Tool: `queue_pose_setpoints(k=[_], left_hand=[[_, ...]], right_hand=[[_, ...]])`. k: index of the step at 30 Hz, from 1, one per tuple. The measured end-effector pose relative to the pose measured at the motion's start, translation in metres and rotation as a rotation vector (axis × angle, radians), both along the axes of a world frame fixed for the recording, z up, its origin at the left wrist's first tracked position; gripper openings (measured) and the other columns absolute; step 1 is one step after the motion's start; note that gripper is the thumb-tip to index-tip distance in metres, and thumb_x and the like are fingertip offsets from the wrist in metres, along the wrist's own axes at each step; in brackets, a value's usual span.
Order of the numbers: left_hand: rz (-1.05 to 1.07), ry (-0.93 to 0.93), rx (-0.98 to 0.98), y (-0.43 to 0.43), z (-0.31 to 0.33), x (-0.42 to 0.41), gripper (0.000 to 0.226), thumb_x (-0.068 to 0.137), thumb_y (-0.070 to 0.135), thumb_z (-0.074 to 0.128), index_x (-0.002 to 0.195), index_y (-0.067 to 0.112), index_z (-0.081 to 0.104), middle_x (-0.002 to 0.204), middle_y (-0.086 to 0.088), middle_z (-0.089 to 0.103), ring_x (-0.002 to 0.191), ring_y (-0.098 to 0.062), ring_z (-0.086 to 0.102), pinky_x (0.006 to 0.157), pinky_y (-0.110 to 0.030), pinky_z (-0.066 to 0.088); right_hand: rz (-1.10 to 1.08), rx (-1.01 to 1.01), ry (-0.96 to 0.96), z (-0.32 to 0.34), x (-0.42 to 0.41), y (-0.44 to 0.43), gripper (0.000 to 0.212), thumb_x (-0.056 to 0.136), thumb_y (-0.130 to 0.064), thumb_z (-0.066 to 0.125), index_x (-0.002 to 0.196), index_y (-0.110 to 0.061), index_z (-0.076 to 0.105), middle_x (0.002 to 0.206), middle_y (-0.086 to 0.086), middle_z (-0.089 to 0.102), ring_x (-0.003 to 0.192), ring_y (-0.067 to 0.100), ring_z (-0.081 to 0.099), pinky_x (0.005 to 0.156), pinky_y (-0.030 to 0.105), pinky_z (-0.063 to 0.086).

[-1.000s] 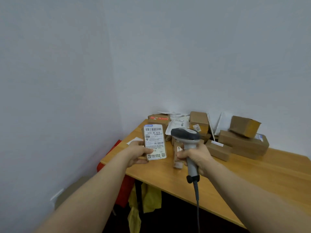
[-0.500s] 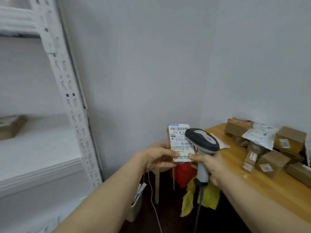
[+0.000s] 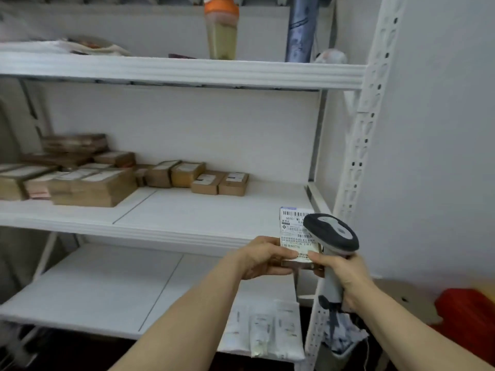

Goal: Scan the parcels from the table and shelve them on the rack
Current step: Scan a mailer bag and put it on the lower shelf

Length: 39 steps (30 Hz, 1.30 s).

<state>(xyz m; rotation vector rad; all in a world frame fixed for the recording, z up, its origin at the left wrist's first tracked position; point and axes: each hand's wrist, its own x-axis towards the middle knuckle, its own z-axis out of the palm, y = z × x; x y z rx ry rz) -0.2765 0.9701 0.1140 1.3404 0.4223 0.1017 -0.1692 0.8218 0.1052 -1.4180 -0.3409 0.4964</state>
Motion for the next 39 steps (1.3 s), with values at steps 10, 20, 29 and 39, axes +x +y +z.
queue_pose_setpoints(k=[10, 20, 29, 39], left_hand=[[0.444, -0.005, -0.071, 0.180, -0.006, -0.161, 0.022, 0.085, 0.009, 0.069, 0.107, 0.005, 0.067, 0.103, -0.010, 0.073, 0.095, -0.021, 0.068, 0.079, -0.029, 0.058], [0.864, 0.075, 0.005, 0.292, -0.003, -0.180, 0.027, 0.085, 0.013, 0.071, 0.107, -0.002, 0.065, 0.097, -0.013, 0.070, 0.075, -0.018, 0.065, 0.060, -0.025, 0.058], [1.001, 0.196, 0.114, 0.382, -0.010, -0.167, 0.019, 0.087, 0.009, 0.068, 0.093, -0.008, 0.062, 0.088, -0.019, 0.063, 0.072, -0.028, 0.059, 0.062, -0.031, 0.058], [0.913, 0.299, 0.215, 0.498, -0.023, -0.146, 0.031, 0.093, 0.018, 0.062, 0.111, -0.006, 0.059, 0.109, -0.022, 0.066, 0.084, -0.029, 0.065, 0.076, -0.039, 0.058]], right_hand=[[0.245, 0.052, 0.124, -0.010, -0.138, 0.208, 0.023, 0.072, -0.004, 0.081, 0.091, -0.006, 0.069, 0.080, 0.010, 0.075, 0.074, 0.025, 0.072, 0.062, 0.030, 0.058], [0.467, 0.004, 0.052, 0.012, -0.124, 0.321, 0.024, 0.078, -0.016, 0.078, 0.088, 0.004, 0.068, 0.076, 0.023, 0.072, 0.066, 0.031, 0.072, 0.055, 0.030, 0.058], [0.491, -0.022, 0.089, 0.010, -0.106, 0.404, 0.022, 0.080, -0.010, 0.076, 0.086, 0.008, 0.067, 0.065, 0.020, 0.068, 0.053, 0.026, 0.066, 0.048, 0.028, 0.053], [0.365, -0.064, 0.093, 0.006, -0.105, 0.486, 0.017, 0.080, -0.009, 0.075, 0.087, 0.004, 0.067, 0.062, 0.016, 0.068, 0.051, 0.024, 0.066, 0.047, 0.027, 0.053]])
